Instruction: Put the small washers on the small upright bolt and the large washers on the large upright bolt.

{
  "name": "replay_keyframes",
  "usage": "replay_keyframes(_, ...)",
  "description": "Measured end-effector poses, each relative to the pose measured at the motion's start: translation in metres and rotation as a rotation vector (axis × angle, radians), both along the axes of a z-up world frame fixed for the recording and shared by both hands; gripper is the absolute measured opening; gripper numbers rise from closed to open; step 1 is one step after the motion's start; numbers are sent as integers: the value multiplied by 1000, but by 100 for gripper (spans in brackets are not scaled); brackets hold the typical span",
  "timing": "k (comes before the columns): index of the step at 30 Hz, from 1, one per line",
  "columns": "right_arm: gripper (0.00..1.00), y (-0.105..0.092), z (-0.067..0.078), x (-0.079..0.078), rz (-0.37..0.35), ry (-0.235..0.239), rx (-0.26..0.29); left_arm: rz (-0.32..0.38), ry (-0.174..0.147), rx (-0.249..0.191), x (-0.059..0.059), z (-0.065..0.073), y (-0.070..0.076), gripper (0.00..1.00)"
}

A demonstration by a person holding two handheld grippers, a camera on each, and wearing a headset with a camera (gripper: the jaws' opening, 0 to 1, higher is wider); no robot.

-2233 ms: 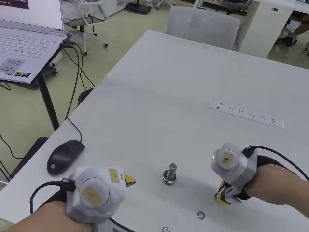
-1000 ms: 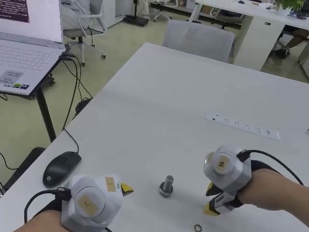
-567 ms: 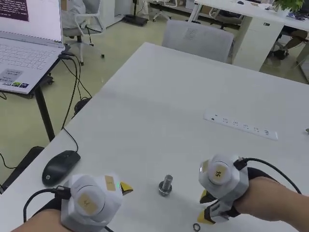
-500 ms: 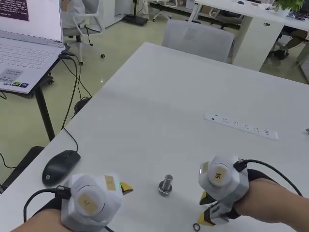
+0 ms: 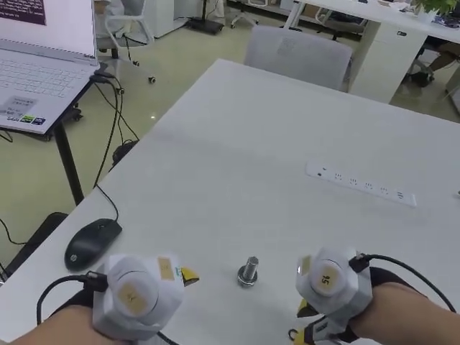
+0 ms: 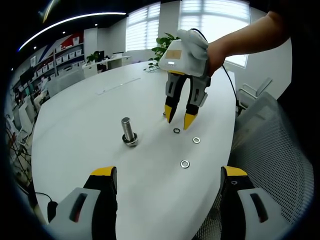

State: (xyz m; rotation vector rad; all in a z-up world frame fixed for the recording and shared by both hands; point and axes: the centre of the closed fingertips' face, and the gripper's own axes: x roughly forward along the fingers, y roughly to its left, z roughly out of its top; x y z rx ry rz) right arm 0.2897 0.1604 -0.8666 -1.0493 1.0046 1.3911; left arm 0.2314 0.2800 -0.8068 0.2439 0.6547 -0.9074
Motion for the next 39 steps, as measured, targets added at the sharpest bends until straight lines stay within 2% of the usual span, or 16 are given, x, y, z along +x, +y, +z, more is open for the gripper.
replay_keyframes(9, 26, -5, -12, 1, -8, -16, -6, 3, 3, 1, -1, -1, 3, 84)
replay_keyframes(16, 25, -3, -13, 2, -13, -25, 4, 7, 4, 3, 0, -1, 4, 83)
replay_keyframes(30, 15, -1, -14, -3, 12, -44, -31, 4, -4, -6, 0, 1, 1, 82)
replay_keyframes(39, 13, -2, -13, -1, -3, -44, -46, 1, -3, -7, -1, 1, 0, 82)
